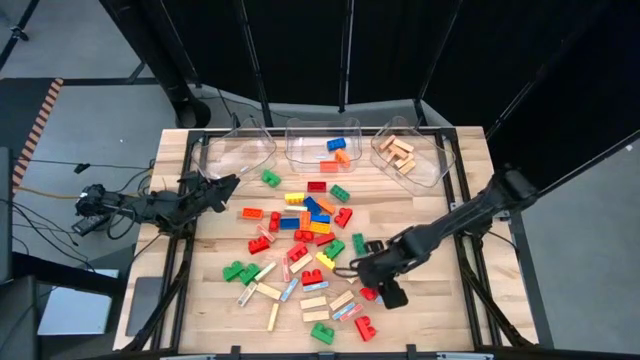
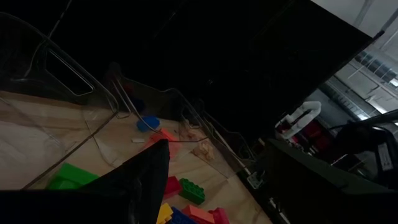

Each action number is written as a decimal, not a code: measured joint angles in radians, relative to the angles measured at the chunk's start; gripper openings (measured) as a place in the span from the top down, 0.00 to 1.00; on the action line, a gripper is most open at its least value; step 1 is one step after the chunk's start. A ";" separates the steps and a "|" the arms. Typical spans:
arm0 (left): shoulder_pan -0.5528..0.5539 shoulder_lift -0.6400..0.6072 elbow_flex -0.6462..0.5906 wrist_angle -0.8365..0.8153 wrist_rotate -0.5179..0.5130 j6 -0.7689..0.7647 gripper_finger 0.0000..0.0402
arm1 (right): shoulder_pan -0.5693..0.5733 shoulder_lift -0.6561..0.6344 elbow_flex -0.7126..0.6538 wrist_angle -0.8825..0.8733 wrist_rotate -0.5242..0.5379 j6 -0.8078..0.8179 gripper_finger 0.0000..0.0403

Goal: Sort blocks by size
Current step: Put the small game piece into the left transparent bin

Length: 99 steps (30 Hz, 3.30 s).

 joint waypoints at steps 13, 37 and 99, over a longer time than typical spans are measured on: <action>0.000 0.000 0.000 0.000 0.005 -0.001 0.33 | 0.010 0.108 0.005 0.026 0.005 0.004 0.47; 0.000 0.000 0.000 0.000 0.024 0.005 0.33 | 0.000 0.075 0.062 0.003 0.164 -0.184 0.44; -0.001 0.000 0.000 -0.003 0.044 0.006 0.33 | -0.725 0.450 0.879 0.315 0.290 -0.311 0.56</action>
